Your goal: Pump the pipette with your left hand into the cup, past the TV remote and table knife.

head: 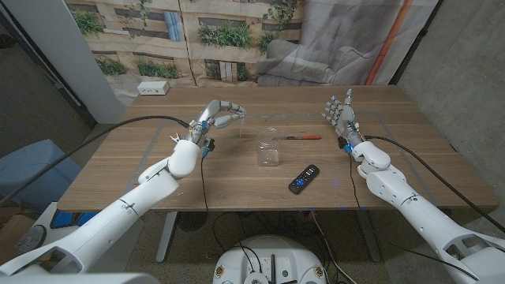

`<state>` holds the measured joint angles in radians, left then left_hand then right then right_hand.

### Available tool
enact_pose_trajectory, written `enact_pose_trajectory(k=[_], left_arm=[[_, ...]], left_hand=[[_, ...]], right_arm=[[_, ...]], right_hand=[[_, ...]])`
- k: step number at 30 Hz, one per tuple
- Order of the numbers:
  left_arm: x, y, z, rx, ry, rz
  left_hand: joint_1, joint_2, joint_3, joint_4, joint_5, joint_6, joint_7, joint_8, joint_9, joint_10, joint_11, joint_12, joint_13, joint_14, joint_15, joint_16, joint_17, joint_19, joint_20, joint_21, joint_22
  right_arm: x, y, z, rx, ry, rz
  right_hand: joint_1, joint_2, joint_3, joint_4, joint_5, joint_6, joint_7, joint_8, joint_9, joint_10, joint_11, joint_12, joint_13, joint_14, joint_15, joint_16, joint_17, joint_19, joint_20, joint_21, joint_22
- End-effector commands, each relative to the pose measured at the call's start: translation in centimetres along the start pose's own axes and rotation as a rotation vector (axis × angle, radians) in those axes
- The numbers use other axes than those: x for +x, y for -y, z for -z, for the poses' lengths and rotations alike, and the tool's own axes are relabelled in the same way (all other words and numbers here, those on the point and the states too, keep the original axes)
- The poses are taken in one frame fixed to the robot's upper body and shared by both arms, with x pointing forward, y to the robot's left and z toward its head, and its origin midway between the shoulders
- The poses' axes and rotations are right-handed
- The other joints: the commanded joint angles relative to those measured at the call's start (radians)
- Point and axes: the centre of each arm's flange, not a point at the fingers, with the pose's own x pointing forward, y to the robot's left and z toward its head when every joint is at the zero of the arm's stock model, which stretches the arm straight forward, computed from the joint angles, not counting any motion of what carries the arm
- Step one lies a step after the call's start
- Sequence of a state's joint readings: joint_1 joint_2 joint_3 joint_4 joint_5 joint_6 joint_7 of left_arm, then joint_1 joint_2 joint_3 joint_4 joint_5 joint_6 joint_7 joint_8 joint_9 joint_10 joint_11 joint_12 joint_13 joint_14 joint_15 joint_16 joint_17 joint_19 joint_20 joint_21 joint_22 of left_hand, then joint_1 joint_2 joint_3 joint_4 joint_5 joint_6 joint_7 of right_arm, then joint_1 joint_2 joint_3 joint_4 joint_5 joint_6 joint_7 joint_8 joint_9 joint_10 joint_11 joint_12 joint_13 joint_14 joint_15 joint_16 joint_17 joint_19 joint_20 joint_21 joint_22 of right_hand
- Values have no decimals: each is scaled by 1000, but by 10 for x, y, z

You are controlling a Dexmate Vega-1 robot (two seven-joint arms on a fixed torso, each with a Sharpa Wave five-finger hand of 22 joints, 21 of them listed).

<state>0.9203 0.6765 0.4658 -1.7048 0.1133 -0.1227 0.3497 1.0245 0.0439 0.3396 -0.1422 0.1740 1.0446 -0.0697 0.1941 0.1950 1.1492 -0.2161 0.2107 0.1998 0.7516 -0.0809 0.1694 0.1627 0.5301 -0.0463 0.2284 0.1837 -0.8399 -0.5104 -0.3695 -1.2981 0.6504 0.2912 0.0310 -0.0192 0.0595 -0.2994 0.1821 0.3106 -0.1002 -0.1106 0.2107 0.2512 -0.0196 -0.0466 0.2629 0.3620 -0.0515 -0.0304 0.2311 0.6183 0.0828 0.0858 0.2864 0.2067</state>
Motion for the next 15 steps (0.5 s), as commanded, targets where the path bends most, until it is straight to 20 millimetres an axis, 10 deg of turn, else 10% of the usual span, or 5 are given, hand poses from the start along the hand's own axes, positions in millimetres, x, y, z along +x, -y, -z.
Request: enact_pose_trajectory(k=[1, 15], left_arm=[[4, -1, -4, 15, -1, 16], [7, -9, -19, 77, 42, 4]], left_hand=[[-13, 0, -3, -2, 1, -2, -2, -2, 2, -7, -1, -1, 1, -6, -137, -2, 3, -4, -25, -6, 2], [-10, 7, 1, -10, 4, 23, 0, 9, 1, 6, -1, 6, 2, 2, -143, 6, 6, 3, -30, -4, 2]], right_arm=[[0, 0, 0, 0, 0, -1], [0, 0, 0, 0, 0, -1]], right_hand=[[0, 58, -7, 1, 6, 2, -9, 6, 3, 2, -6, 4, 3, -6, -83, 6, 5, 4, 2, 3, 5], [0, 58, -7, 0, 6, 3, -9, 7, 3, 2, -2, 4, 3, -6, -84, 6, 5, 5, 2, 4, 5]])
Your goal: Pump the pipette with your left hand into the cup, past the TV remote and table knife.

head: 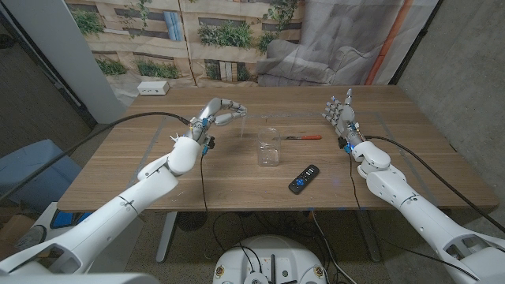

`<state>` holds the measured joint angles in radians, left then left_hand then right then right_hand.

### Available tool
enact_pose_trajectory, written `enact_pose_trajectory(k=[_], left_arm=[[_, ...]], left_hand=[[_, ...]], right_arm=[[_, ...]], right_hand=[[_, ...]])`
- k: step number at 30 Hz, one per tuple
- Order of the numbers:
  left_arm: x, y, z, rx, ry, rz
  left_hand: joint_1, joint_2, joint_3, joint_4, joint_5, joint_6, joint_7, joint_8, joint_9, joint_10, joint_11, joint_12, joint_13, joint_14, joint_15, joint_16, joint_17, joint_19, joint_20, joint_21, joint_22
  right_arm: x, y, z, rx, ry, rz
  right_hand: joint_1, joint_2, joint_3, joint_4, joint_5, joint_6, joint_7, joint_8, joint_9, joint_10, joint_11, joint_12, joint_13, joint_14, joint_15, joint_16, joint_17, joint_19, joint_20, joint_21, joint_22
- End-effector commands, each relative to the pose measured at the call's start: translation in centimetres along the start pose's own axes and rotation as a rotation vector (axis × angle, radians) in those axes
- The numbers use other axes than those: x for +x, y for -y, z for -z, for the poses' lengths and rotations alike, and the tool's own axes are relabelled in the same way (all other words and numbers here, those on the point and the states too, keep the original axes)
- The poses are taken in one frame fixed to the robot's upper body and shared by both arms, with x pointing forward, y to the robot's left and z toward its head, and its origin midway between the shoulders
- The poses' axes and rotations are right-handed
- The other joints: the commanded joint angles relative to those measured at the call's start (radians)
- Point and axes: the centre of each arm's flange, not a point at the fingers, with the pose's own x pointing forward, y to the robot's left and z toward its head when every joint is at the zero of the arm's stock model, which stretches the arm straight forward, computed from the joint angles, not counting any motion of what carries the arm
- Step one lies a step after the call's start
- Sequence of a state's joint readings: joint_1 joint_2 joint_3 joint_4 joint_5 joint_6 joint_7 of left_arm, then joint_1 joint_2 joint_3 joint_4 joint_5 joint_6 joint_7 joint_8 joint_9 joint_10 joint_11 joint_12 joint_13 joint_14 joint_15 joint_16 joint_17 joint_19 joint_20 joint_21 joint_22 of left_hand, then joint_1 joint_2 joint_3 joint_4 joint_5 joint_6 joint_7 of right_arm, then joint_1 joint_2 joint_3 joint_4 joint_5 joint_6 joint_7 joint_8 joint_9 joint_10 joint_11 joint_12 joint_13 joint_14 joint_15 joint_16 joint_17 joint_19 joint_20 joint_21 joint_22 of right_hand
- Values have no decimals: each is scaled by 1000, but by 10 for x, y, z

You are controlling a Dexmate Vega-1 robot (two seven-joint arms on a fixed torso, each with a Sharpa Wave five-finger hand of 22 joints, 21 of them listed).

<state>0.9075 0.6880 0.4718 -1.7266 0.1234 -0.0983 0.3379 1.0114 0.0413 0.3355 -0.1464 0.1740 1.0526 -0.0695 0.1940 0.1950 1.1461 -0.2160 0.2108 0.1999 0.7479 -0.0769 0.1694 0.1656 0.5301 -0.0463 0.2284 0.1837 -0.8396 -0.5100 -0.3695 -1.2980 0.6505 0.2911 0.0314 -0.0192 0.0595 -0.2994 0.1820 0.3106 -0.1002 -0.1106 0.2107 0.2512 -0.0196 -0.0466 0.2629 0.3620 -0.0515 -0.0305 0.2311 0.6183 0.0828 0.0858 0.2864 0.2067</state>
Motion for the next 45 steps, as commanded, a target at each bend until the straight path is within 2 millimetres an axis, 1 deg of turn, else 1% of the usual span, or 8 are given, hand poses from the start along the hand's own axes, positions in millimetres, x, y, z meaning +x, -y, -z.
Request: enact_pose_trajectory(k=[1, 7, 15, 18, 23, 27, 32, 45], left_arm=[[3, -7, -13, 60, 36, -8], [2, -12, -17, 95, 56, -17], [3, -20, -24, 207, 87, -12], [3, -24, -26, 242, 80, -3], [3, -27, -27, 295, 69, 17], [3, -29, -26, 345, 56, 39], [2, -32, -23, 394, 41, 60], [-2, -47, -11, 454, -2, 68]], left_hand=[[4, 11, 6, -7, 4, 17, 0, 9, 1, 11, -1, 7, 2, 7, -147, 7, 4, 4, -30, -4, 2], [14, 21, 12, -14, 6, 32, 1, 15, 0, 27, -2, 14, 3, 17, -149, 11, 5, 9, -32, -2, 2], [15, 22, 14, -16, 6, 34, 2, 15, 0, 33, -3, 16, 3, 20, -146, 11, 5, 10, -34, -2, 2], [15, 22, 15, -17, 6, 35, 2, 15, 0, 34, -3, 16, 3, 20, -147, 10, 4, 11, -34, -2, 2], [14, 20, 15, -18, 6, 32, 2, 13, 0, 33, -3, 15, 3, 18, -145, 7, 3, 12, -35, -2, 2], [12, 20, 15, -18, 5, 27, 1, 11, 0, 30, -3, 13, 3, 17, -143, 6, 3, 12, -35, -2, 2], [9, 18, 16, -18, 5, 22, 0, 8, 0, 24, -3, 10, 2, 14, -143, 4, 2, 10, -35, -2, 2], [7, 17, 19, -19, 6, 18, 0, 7, 0, 15, -3, 7, 2, 5, -143, 0, 0, 5, -38, -5, 2]], right_arm=[[0, 0, 0, 0, 0, 0], [0, 0, 0, 0, 0, 0], [0, 0, 0, 0, 0, 0], [0, 0, 0, 0, 0, 0], [0, 0, 0, 0, 0, 0], [0, 0, 0, 0, 0, 0], [0, 0, 0, 0, 0, 0], [0, 0, 0, 0, 0, 0]], right_hand=[[0, 58, -7, 0, 6, 4, -9, 7, 3, -1, -3, 3, 3, -6, -85, 6, 5, 5, 2, 4, 5], [0, 58, -7, 0, 6, 3, -9, 7, 3, -3, -2, 2, 3, -6, -84, 6, 5, 5, 1, 4, 5], [0, 58, -7, 1, 6, 3, -9, 7, 3, 5, -1, 5, 3, -5, -85, 6, 5, 5, 2, 4, 5], [0, 58, -7, 1, 6, 3, -9, 7, 3, 3, -8, 4, 3, -6, -84, 6, 5, 5, 2, 4, 5], [0, 58, -7, 1, 6, 3, -9, 7, 3, 0, -2, 3, 3, -6, -84, 6, 5, 5, 2, 4, 5], [0, 58, -7, 0, 6, 3, -9, 7, 3, 0, -9, 3, 3, -6, -84, 6, 5, 5, 1, 4, 5], [0, 58, -7, 1, 6, 2, -9, 6, 3, 3, 0, 4, 3, -5, -85, 6, 4, 5, 1, 4, 5], [0, 58, -7, 1, 6, 2, -9, 7, 3, -4, -2, 2, 3, -5, -83, 6, 4, 5, 2, 4, 5]])
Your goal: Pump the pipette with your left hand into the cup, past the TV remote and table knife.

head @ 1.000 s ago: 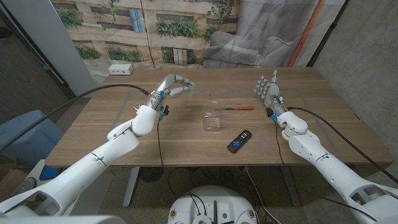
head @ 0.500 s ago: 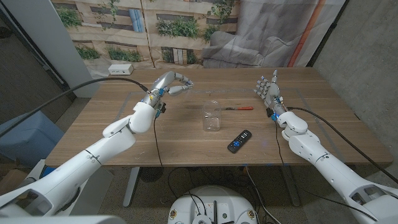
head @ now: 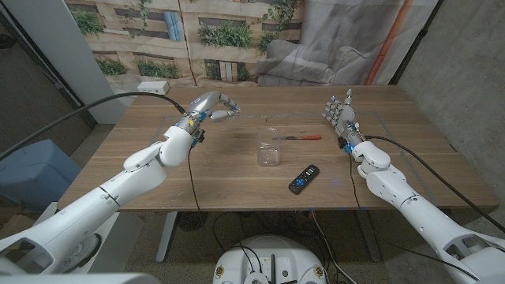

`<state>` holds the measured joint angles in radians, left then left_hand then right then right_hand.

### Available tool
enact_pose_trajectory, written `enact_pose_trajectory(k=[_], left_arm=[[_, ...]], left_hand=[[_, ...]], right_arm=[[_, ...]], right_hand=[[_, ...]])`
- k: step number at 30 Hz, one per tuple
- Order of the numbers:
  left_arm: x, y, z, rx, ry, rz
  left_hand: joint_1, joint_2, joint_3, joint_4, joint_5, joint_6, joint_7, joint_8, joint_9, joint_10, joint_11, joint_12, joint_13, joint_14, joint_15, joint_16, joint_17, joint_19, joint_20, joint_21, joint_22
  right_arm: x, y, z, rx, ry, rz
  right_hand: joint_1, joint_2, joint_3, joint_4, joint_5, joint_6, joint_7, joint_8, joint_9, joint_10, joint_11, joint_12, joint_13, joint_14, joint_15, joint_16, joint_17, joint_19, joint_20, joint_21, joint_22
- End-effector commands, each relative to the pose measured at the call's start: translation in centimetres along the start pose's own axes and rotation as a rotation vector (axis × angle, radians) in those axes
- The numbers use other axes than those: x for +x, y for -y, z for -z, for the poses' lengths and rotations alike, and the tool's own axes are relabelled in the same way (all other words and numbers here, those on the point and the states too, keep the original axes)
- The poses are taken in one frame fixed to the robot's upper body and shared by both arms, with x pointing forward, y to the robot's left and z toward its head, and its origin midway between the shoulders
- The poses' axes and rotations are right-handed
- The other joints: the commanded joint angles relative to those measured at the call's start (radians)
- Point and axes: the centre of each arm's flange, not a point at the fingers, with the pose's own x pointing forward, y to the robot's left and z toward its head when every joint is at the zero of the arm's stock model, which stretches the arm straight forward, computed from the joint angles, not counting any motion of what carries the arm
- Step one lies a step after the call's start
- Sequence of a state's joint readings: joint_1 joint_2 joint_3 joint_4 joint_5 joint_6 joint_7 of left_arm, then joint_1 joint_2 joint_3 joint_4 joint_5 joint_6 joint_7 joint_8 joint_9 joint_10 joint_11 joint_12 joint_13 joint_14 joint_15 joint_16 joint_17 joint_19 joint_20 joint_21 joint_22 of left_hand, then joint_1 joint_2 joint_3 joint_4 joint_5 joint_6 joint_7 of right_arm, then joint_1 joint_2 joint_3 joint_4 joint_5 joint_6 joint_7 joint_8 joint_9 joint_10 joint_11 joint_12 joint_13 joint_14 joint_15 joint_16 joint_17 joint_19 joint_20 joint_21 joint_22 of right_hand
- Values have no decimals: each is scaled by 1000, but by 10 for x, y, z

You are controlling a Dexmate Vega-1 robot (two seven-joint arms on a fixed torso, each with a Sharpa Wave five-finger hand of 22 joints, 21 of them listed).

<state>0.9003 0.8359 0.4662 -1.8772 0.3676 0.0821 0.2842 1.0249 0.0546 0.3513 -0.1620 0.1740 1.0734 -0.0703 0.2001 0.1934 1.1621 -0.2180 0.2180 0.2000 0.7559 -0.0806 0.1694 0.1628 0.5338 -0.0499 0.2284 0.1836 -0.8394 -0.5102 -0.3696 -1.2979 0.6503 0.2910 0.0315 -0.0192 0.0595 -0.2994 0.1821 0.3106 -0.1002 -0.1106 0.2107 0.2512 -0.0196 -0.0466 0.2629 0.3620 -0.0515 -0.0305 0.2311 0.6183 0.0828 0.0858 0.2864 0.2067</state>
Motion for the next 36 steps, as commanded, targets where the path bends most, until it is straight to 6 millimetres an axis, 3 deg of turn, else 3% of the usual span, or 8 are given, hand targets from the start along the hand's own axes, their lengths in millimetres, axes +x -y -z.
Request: enact_pose_trajectory(k=[1, 36], left_arm=[[-4, -8, 13, 72, -35, 24], [-28, -2, 51, 160, -133, 95]], left_hand=[[-6, 4, 3, -4, 6, -3, 1, 1, 2, -1, -1, -1, 2, -4, -139, 0, 3, 1, -34, -5, 2], [-9, 4, 6, -5, 6, -9, -1, -1, 2, -11, -2, -3, 3, -12, -138, 2, 4, 0, -35, -5, 3]], right_arm=[[0, 0, 0, 0, 0, 0], [0, 0, 0, 0, 0, 0]], right_hand=[[0, 58, -7, 1, 6, 2, -9, 6, 3, -5, -2, 1, 3, -5, -83, 6, 5, 5, 2, 4, 5], [0, 58, -7, 1, 6, 2, -9, 7, 3, -1, -5, 3, 3, -6, -84, 6, 5, 5, 2, 4, 5]])
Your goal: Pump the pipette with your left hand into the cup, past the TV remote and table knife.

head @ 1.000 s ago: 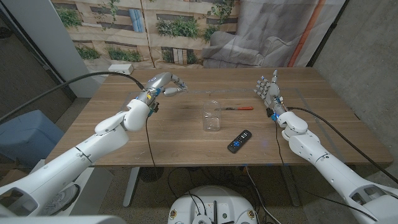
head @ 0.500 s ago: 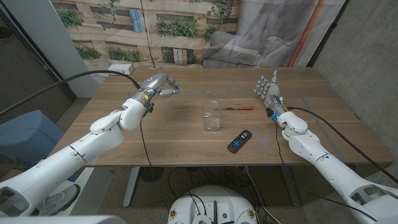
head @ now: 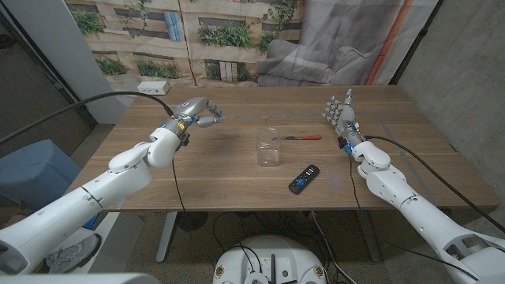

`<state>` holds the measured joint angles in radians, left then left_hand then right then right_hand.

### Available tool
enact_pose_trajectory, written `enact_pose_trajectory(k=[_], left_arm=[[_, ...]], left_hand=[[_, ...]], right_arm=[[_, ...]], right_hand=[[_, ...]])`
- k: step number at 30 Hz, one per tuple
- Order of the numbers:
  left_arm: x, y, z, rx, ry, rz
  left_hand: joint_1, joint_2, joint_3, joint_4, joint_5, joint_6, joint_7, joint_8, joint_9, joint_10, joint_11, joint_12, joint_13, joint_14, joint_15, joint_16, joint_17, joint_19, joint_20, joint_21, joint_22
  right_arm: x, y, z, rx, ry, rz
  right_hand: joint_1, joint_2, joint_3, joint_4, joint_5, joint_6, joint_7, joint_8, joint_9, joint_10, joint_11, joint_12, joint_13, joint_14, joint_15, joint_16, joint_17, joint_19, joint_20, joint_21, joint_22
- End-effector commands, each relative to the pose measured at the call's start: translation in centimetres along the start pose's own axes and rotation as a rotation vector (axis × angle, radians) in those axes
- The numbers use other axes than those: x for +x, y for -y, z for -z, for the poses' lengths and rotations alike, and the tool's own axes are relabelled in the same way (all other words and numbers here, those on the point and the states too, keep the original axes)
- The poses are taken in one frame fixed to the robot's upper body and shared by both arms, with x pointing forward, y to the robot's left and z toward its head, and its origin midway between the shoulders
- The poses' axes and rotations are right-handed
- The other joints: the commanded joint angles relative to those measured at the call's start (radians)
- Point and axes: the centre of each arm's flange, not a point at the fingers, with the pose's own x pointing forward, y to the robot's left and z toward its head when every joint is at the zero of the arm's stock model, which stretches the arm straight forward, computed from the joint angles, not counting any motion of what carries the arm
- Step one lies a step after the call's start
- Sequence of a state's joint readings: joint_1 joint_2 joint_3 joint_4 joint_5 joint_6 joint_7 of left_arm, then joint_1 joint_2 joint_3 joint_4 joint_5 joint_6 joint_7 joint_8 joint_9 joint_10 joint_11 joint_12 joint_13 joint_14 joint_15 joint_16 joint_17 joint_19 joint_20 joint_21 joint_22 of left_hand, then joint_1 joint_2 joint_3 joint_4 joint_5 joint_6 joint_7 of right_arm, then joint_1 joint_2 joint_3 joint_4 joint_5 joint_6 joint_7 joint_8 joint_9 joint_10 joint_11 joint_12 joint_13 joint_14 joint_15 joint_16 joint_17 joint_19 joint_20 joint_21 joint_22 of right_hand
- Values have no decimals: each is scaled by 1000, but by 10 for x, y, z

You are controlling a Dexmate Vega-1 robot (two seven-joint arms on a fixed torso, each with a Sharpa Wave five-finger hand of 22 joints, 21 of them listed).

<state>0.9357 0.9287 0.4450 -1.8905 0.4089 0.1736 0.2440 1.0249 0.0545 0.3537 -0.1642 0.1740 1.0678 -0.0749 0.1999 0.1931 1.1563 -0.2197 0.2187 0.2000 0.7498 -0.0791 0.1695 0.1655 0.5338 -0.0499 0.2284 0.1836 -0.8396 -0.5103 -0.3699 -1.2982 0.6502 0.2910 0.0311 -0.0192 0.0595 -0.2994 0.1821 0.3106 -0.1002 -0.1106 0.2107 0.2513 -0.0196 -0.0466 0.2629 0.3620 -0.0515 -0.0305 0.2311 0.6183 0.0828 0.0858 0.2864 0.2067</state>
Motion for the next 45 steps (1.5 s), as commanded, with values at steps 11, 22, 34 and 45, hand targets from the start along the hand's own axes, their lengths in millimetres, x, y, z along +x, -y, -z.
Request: enact_pose_trajectory(k=[11, 22, 34, 45], left_arm=[[-12, 14, 24, 38, -61, 44], [-13, 19, 30, 53, -71, 60], [-14, 27, 35, 72, -87, 83], [-12, 35, 40, 109, -95, 91]], left_hand=[[-9, 4, 4, -3, 6, -4, 3, -1, 3, -6, 0, -3, 3, -6, -140, 2, 2, 0, -35, -5, 3], [-11, 4, 4, -3, 6, -6, 0, -1, 3, -8, 0, -3, 3, -8, -140, 3, 2, 1, -36, -5, 3], [-13, 4, 6, -2, 6, -10, 0, -2, 3, -11, 0, -3, 3, -8, -139, 3, 2, 1, -36, -5, 3], [-17, 0, 3, -3, 5, -21, -2, -6, 3, -17, 0, -5, 3, -9, -139, 3, 2, 1, -37, -5, 3]], right_arm=[[0, 0, 0, 0, 0, 0], [0, 0, 0, 0, 0, 0], [0, 0, 0, 0, 0, 0], [0, 0, 0, 0, 0, 0]], right_hand=[[0, 58, -7, 1, 6, 3, -8, 7, 3, 1, -4, 3, 3, -6, -84, 6, 5, 5, 2, 4, 5], [0, 58, -7, 1, 6, 3, -8, 7, 3, 1, -2, 4, 3, -6, -84, 6, 5, 5, 2, 4, 5], [0, 58, -7, 0, 5, 3, -8, 7, 3, 0, -4, 3, 3, -6, -84, 6, 5, 5, 2, 4, 5], [0, 58, -7, 0, 6, 2, -9, 7, 3, -4, -3, 1, 3, -6, -85, 6, 5, 5, 2, 4, 5]])
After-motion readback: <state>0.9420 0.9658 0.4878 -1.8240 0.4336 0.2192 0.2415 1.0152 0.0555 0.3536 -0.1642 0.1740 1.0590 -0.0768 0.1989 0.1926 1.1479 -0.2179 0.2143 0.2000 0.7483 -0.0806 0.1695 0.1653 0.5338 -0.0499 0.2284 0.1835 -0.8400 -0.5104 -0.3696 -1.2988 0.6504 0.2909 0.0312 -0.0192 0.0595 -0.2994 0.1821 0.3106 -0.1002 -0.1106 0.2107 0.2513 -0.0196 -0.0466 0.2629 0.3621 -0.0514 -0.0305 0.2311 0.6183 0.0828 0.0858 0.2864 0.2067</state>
